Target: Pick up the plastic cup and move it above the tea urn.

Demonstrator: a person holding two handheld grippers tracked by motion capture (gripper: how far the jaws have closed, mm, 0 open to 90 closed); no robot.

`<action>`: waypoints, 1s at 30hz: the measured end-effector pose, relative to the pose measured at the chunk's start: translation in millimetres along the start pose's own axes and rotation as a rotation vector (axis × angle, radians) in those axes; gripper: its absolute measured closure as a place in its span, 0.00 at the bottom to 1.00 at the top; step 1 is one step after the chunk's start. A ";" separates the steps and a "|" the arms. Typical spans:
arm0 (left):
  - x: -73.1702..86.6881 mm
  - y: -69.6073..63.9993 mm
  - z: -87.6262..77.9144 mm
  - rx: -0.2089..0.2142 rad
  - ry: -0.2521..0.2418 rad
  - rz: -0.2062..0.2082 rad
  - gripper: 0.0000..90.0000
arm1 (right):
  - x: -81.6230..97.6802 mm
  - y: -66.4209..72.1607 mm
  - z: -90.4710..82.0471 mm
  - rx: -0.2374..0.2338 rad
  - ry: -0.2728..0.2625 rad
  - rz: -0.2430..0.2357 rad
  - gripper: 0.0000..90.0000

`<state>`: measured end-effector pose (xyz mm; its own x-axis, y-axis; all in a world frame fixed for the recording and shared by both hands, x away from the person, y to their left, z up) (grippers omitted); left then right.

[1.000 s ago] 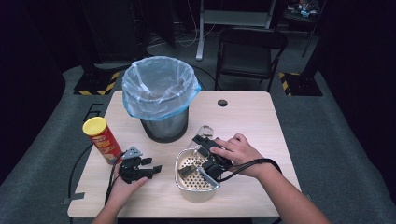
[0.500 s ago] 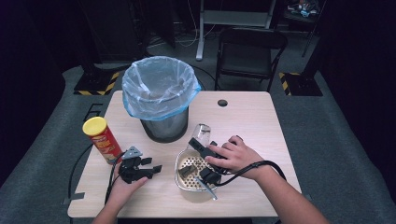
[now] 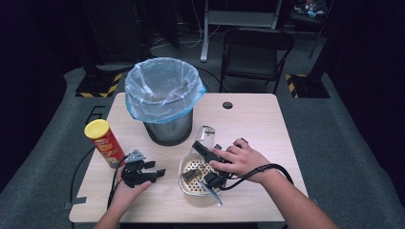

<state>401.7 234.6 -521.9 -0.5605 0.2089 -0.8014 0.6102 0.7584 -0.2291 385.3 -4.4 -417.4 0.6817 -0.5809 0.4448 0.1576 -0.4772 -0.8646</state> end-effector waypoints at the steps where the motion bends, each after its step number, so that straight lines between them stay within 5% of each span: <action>1: -0.1 0.0 -0.2 0.002 0.000 0.000 0.41 | -0.2 -0.7 0.2 -0.001 -0.002 -0.007 0.45; 8: 0.1 0.1 0.1 -0.001 0.000 0.003 0.41 | -0.8 -1.5 -0.4 0.013 0.003 0.008 0.45; 12: 0.0 1.4 -1.0 -0.001 0.004 0.004 0.41 | 0.9 -3.5 -1.2 0.034 0.007 0.111 0.45; 14: 0.0 1.5 -0.3 -0.007 -0.004 -0.003 0.41 | 1.8 -3.5 -1.2 0.054 0.011 0.203 0.44; 20: 0.3 2.2 0.2 -0.003 0.006 -0.006 0.41 | 8.5 -5.1 0.4 0.114 0.029 0.560 0.44; 25: 1.4 5.1 3.9 -0.015 0.021 -0.001 0.40 | 20.4 -11.4 -3.1 0.110 -0.017 1.031 0.44; 30: 2.6 7.6 9.0 -0.028 0.043 0.027 0.39 | 39.5 -13.3 -4.3 0.069 -0.080 1.401 0.44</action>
<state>410.0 235.4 -530.7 -0.5681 0.2557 -0.7822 0.6097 0.7692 -0.1913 407.1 -23.9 -387.3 0.3377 -0.5014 -0.7966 -0.6447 0.4933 -0.5839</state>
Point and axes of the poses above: each handheld gripper's, and its own axes: z roughly forward along the jaws, x roughly out of its underside, y roughly to its left, the point moved 5 cm from there along z, roughly forward along the jaws, and after that the axes turned 3 degrees about -y, right-handed, at the moved point
